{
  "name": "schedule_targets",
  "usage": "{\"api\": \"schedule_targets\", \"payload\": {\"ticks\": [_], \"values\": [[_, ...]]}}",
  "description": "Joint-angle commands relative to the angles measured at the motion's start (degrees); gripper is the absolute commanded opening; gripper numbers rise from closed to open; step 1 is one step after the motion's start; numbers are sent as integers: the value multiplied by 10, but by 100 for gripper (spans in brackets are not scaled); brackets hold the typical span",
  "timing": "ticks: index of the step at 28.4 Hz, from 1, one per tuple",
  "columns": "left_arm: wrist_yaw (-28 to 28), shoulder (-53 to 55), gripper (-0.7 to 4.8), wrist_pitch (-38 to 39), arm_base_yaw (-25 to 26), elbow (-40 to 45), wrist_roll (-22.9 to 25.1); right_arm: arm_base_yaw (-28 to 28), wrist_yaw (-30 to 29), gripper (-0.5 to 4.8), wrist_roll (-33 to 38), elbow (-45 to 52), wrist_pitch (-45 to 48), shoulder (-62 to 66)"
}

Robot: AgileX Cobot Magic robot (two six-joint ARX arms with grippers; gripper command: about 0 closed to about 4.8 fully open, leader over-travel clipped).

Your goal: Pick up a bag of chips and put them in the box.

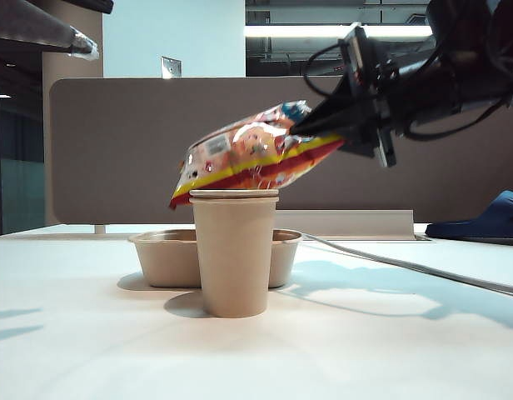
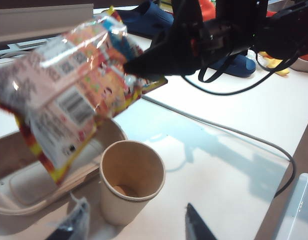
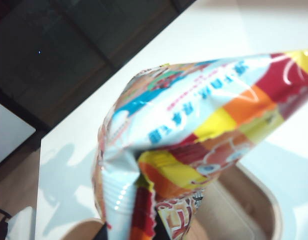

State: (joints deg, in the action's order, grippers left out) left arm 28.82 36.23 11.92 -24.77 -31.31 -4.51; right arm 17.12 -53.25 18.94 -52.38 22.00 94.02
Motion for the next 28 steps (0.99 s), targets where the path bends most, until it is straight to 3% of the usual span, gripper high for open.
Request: {"api": "schedule_targets", "payload": {"ticks": [1, 16, 28], "values": [[-7, -1, 247, -11, 0, -1, 3, 13, 11, 50, -9, -9, 24, 16], [-8, 0, 247, -14, 0, -1, 3, 66, 152, 50, -10, -39, 53, 71], [-20, 1, 247, -19, 0, -1, 12, 83, 176, 50, -5, -39, 52, 92]]}}
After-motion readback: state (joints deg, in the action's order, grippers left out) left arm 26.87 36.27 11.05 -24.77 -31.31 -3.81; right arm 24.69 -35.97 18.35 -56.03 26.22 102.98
